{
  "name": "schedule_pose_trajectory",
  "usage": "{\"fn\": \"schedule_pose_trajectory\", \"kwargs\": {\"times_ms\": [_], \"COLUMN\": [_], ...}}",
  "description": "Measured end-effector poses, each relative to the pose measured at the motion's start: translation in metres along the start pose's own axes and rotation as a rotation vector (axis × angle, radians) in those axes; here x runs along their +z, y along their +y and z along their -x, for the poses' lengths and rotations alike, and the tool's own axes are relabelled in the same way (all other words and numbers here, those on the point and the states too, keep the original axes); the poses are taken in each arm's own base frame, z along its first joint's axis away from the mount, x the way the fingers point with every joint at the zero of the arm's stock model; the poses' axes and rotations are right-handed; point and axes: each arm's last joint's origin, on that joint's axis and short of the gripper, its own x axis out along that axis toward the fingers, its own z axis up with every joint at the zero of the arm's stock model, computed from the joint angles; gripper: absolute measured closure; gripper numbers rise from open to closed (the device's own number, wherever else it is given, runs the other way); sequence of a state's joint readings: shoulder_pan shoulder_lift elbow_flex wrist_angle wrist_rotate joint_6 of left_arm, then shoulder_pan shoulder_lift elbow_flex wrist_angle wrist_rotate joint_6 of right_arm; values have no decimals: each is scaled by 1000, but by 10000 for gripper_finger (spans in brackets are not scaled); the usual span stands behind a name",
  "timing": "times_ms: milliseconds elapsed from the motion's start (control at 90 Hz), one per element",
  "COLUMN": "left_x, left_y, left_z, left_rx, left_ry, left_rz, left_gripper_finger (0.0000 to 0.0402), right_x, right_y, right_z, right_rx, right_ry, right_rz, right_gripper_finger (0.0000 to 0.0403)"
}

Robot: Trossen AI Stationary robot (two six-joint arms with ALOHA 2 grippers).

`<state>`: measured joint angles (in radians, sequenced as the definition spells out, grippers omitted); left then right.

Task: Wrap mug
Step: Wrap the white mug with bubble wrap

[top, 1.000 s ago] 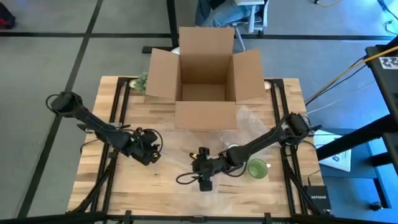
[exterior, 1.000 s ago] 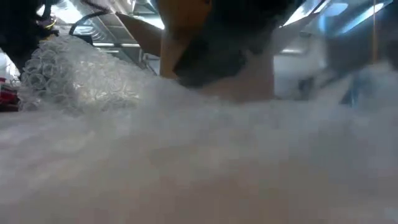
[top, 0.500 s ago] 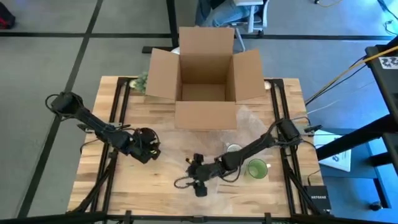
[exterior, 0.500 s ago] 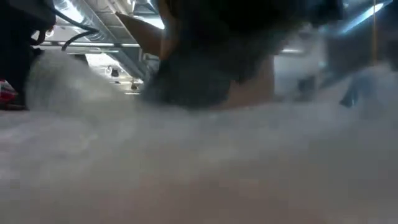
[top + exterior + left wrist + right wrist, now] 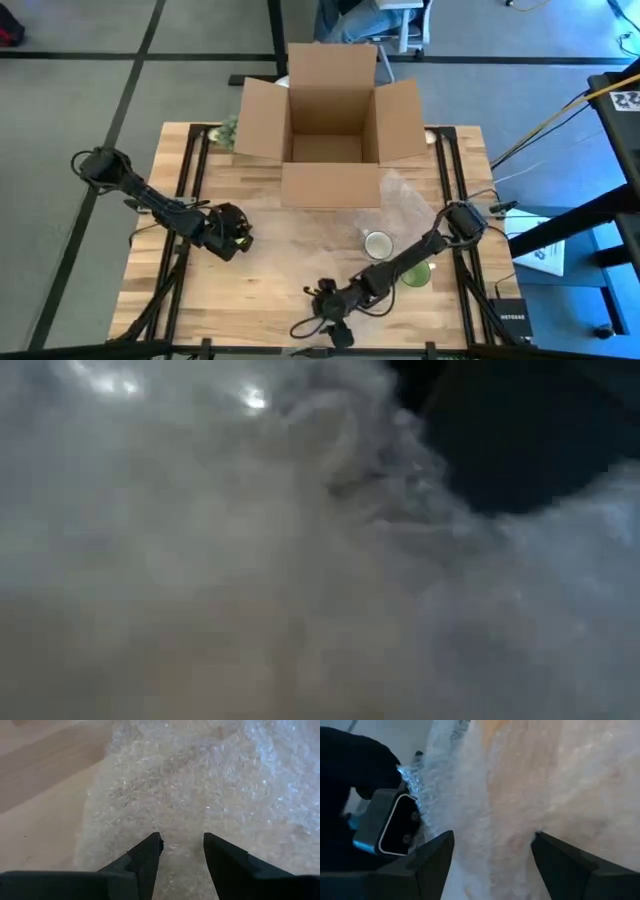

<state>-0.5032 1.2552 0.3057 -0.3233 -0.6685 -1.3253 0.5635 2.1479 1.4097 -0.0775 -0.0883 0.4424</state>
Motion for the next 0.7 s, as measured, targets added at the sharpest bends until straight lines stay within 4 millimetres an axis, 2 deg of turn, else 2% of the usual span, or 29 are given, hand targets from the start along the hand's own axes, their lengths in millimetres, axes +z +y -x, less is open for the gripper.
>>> {"fn": "schedule_pose_trajectory", "kwargs": {"times_ms": [167, 267, 367, 489, 600, 700], "left_x": [7, 16, 25, 34, 37, 38], "left_y": [-12, -25, -35, -43, -45, -46], "left_z": [7, 17, 28, 43, 53, 58], "left_rx": [-48, -116, -176, -241, -272, -296], "left_ry": [31, 26, 1, -21, -27, -32], "left_rz": [-55, -85, -107, -112, -113, -98], "left_gripper_finger": [261, 261, 261, 261, 261, 261], "right_x": [33, 54, 66, 61, 44, 27], "right_y": [11, 20, 31, 48, 58, 58], "right_z": [18, 37, 62, 95, 127, 160], "right_rx": [-56, -99, -156, -262, -408, -558], "right_ry": [39, 98, 190, 287, 365, 382], "right_rz": [27, 65, 92, 116, 96, 61], "right_gripper_finger": [150, 150, 150, 150, 150, 150]}}
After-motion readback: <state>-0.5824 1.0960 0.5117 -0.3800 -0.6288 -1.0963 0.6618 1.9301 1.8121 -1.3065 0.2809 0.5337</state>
